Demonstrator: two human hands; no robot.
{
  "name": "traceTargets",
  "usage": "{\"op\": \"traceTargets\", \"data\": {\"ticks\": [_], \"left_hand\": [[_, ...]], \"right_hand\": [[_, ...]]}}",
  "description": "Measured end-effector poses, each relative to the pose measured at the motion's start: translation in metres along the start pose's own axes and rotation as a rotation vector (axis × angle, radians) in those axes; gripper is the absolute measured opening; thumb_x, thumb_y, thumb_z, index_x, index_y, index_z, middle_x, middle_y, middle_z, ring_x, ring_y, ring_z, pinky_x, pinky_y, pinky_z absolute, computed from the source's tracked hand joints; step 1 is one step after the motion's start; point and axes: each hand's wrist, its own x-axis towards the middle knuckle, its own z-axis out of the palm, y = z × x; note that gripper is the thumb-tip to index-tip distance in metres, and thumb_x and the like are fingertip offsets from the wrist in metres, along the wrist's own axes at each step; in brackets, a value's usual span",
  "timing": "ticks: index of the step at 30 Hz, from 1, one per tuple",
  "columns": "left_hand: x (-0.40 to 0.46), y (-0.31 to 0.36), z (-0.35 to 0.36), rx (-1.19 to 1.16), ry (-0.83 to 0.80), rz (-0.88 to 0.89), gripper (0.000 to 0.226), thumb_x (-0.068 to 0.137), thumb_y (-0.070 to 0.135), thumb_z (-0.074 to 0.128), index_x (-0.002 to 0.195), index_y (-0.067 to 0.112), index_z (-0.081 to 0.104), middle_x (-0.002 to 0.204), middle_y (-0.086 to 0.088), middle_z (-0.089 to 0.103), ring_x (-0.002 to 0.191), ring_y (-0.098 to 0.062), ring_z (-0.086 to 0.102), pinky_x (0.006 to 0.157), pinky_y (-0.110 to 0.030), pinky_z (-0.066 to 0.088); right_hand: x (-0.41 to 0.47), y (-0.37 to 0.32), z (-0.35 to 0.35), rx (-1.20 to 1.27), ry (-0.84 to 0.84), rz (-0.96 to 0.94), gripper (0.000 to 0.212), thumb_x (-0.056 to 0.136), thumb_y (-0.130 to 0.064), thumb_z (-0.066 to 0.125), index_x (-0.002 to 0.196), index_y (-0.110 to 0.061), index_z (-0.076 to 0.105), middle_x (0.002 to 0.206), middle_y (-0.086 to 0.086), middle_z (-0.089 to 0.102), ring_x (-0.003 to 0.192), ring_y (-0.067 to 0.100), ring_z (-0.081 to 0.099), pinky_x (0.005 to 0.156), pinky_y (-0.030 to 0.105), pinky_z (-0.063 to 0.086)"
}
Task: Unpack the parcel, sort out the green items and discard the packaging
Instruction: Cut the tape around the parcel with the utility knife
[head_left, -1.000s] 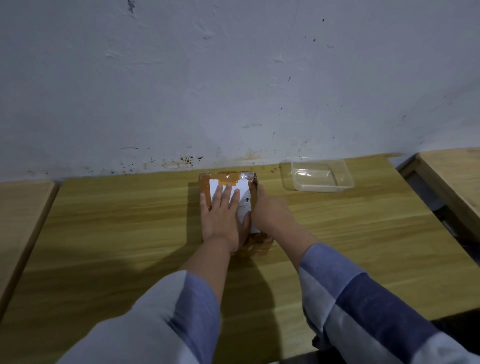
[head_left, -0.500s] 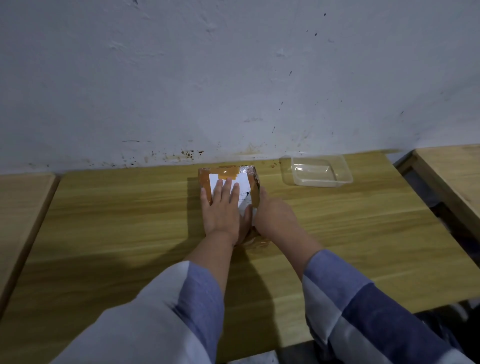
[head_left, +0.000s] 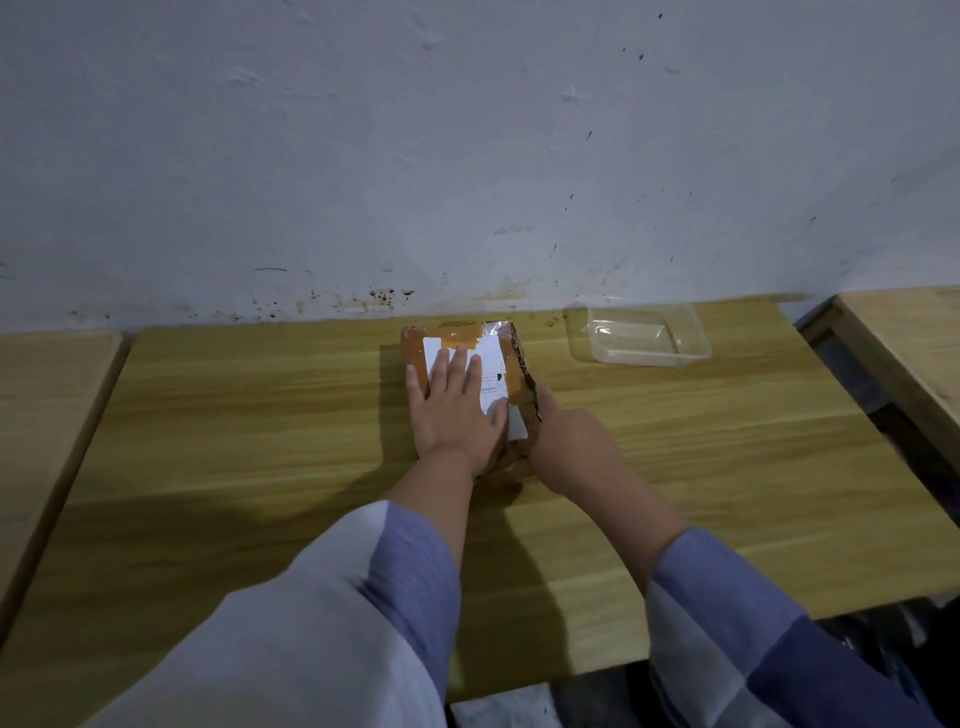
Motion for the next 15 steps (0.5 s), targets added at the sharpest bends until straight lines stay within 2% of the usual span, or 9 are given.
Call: {"op": "traceTargets", "data": {"ticks": [3, 8, 12, 15], "left_hand": [[-0.002, 0.001, 0.0, -0.009, 0.005, -0.002, 0.067, 0.095, 0.057, 0.011, 0.152, 0.024, -0.003, 0.161, 0.002, -0.011, 0.147, -0.018, -0.017, 0.116, -0.054, -0.011], [-0.002, 0.004, 0.001, 0.017, -0.008, -0.035, 0.067, 0.096, 0.057, 0.009, 0.152, 0.023, -0.003, 0.161, 0.001, -0.01, 0.147, -0.019, -0.016, 0.116, -0.055, -0.009], [-0.004, 0.008, 0.001, -0.001, -0.007, -0.055, 0.067, 0.096, 0.056, 0.011, 0.152, 0.023, -0.003, 0.161, 0.002, -0.01, 0.147, -0.019, -0.017, 0.115, -0.054, -0.012], [-0.005, 0.009, 0.001, 0.007, 0.004, -0.063, 0.067, 0.095, 0.055, 0.01, 0.152, 0.023, -0.004, 0.161, 0.001, -0.012, 0.146, -0.02, -0.018, 0.115, -0.055, -0.013]], "right_hand": [[-0.014, 0.008, 0.0, -0.02, -0.013, 0.002, 0.071, 0.09, -0.011, 0.04, 0.15, -0.023, 0.003, 0.111, 0.019, 0.062, 0.098, 0.033, 0.061, 0.071, 0.035, 0.045], [-0.002, -0.002, 0.0, -0.03, 0.013, 0.009, 0.066, 0.095, -0.018, 0.038, 0.151, -0.019, 0.003, 0.118, 0.019, 0.06, 0.104, 0.032, 0.06, 0.073, 0.035, 0.044], [-0.01, 0.005, 0.006, -0.087, 0.028, -0.018, 0.069, 0.094, -0.013, 0.038, 0.15, -0.02, 0.0, 0.116, 0.019, 0.06, 0.103, 0.032, 0.06, 0.073, 0.035, 0.044], [-0.021, 0.02, 0.012, -0.048, -0.021, 0.005, 0.069, 0.091, -0.01, 0.037, 0.15, -0.024, 0.004, 0.116, 0.018, 0.06, 0.104, 0.033, 0.059, 0.075, 0.035, 0.043]]}}
